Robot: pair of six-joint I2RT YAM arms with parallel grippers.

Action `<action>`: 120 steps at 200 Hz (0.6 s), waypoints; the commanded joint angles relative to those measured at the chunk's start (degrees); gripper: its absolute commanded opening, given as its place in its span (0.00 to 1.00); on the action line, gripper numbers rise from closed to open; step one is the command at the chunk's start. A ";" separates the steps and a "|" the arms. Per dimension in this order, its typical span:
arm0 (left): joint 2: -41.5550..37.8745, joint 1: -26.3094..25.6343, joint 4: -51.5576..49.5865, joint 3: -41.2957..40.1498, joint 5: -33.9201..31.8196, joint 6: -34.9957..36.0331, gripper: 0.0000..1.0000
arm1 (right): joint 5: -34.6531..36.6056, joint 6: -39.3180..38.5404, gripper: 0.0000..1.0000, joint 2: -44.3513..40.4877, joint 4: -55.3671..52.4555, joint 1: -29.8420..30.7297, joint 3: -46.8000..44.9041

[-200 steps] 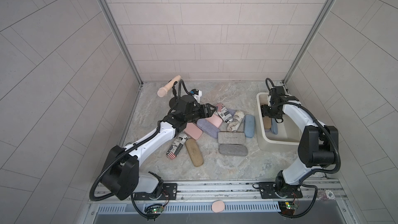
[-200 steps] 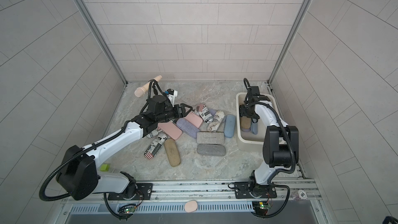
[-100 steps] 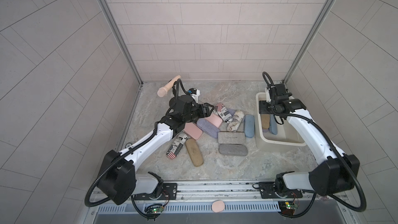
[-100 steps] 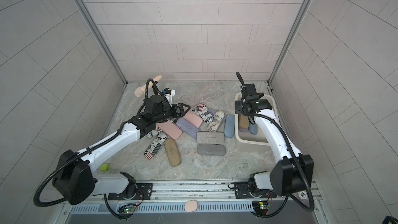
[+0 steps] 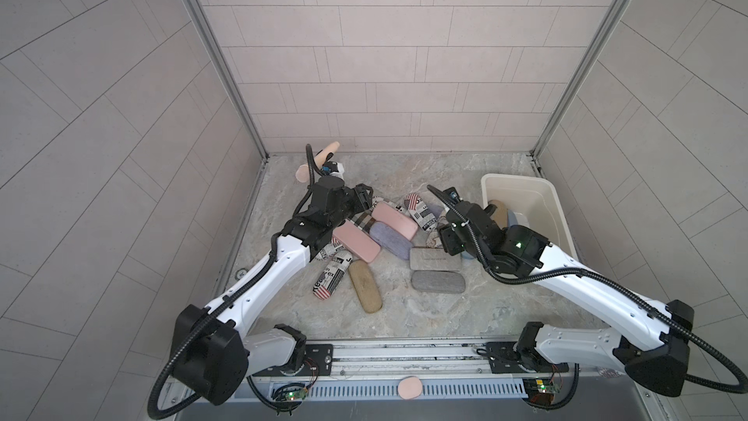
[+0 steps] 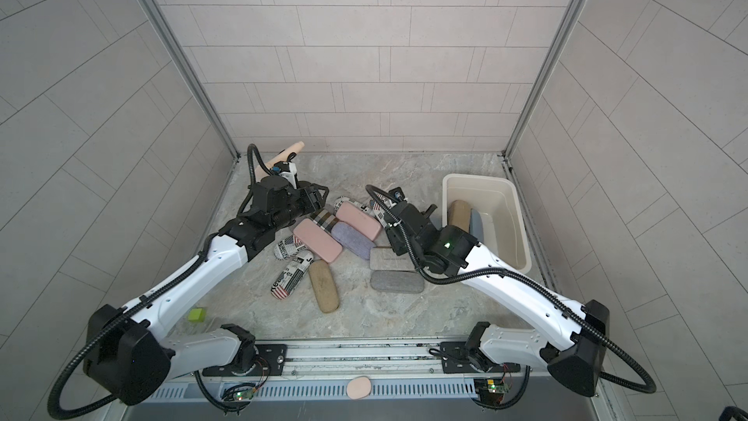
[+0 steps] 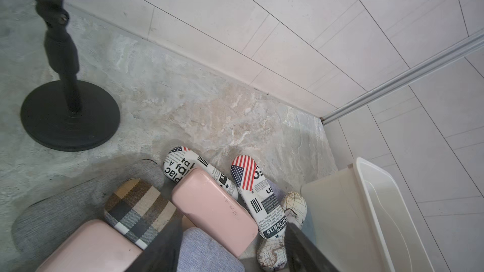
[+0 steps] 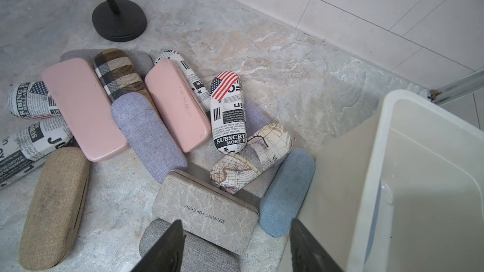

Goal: Put the glasses cases into the storage boxes
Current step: Pick up the glasses case at the center of the board.

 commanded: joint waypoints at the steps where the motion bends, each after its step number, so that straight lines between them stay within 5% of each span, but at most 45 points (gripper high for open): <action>1: -1.53 0.47 -0.37 0.68 -0.74 -0.61 0.69 | 6.56 5.54 0.66 0.04 2.47 1.99 -0.72; 49: -1.62 1.33 0.26 0.56 0.16 -0.28 0.69 | 2.82 8.43 0.73 8.91 5.00 4.82 -1.56; 120: -3.81 2.51 1.65 -0.49 0.52 -1.23 0.68 | -8.63 -2.53 0.76 23.83 12.49 4.14 0.88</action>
